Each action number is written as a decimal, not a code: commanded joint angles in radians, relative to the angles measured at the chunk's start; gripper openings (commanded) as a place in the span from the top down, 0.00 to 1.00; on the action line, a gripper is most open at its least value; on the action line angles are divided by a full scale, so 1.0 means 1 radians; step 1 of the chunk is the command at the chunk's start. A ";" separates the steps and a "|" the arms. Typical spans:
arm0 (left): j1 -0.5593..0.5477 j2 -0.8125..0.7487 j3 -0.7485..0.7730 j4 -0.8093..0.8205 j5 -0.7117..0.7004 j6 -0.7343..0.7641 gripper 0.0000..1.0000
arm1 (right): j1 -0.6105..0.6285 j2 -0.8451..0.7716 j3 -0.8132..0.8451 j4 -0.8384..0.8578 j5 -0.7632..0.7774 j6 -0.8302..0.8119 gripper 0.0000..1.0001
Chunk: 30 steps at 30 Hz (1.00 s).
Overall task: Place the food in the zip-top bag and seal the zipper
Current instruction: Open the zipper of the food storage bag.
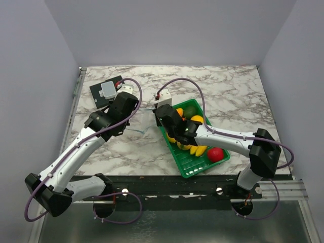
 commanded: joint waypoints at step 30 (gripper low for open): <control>-0.060 0.057 -0.177 0.278 -0.223 -0.003 1.00 | -0.133 0.145 0.002 0.067 -0.392 0.218 0.93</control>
